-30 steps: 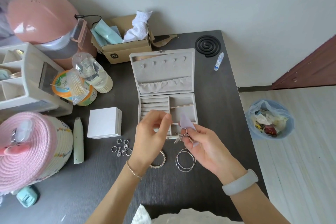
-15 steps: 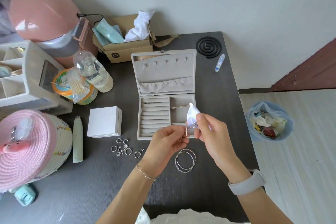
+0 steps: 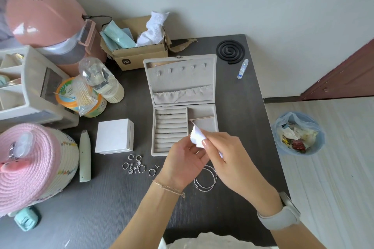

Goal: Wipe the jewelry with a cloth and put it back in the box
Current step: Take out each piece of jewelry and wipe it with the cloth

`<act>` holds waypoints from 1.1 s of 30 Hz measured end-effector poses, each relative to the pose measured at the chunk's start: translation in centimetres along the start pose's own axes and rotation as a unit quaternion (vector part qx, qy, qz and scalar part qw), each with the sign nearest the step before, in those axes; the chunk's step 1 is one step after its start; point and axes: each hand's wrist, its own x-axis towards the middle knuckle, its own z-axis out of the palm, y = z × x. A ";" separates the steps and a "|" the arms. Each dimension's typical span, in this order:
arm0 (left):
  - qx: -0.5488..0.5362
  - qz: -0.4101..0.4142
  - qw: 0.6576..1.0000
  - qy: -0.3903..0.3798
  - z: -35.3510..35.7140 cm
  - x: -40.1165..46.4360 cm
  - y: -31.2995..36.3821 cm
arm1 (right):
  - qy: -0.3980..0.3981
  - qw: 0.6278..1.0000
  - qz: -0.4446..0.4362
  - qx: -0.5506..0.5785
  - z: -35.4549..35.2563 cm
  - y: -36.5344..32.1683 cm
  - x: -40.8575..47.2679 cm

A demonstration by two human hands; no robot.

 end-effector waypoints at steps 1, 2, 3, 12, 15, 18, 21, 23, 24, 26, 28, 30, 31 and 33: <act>-0.009 -0.007 1.000 0.000 0.0 0.0 0.0 | 0.022 1.000 -0.012 -0.005 -0.2 0.0 0.0; -0.019 -0.013 1.000 0.002 0.1 0.0 0.1 | 0.044 0.999 -0.006 0.010 -0.3 0.2 0.0; -0.031 -0.019 0.999 0.007 0.1 0.0 0.1 | 0.067 0.997 0.015 0.044 -0.5 0.3 0.0; 0.036 0.002 0.999 0.005 -0.2 -0.5 0.2 | 0.051 0.939 0.241 0.242 -1.5 1.7 0.3; 0.030 0.006 0.999 -0.017 0.0 -0.6 0.4 | 0.010 0.962 0.190 0.198 -1.0 1.3 -0.1; 0.037 0.012 0.999 -0.036 0.3 -0.9 0.5 | 0.015 0.983 0.125 0.130 -0.3 1.3 -0.3; 0.057 0.019 0.997 -0.050 0.3 -1.0 0.5 | 0.072 0.977 0.134 0.147 0.1 1.6 -0.2; 0.060 0.021 0.997 -0.046 0.2 -0.9 0.5 | 0.127 0.973 0.137 0.138 0.0 1.9 0.1; 0.058 0.023 0.997 -0.043 0.2 -1.0 0.5 | 0.149 0.970 0.140 0.132 -0.1 2.0 0.1; 0.055 0.031 0.997 -0.042 0.2 -1.0 0.6 | 0.175 0.967 0.148 0.116 -0.3 2.2 0.2; 0.082 0.044 0.994 -0.050 0.1 -1.0 0.5 | 0.179 0.965 0.155 0.117 -0.5 2.2 0.2; 0.132 0.064 0.988 -0.048 0.0 -1.0 0.2 | 0.171 0.956 0.183 0.152 -0.7 2.1 0.4; 0.157 0.081 0.983 -0.039 0.0 -0.9 0.1 | 0.160 0.947 0.210 0.183 -0.8 2.1 0.5; 0.206 0.119 0.971 -0.019 0.0 -0.9 0.0 | 0.114 0.917 0.280 0.260 -1.1 2.2 0.6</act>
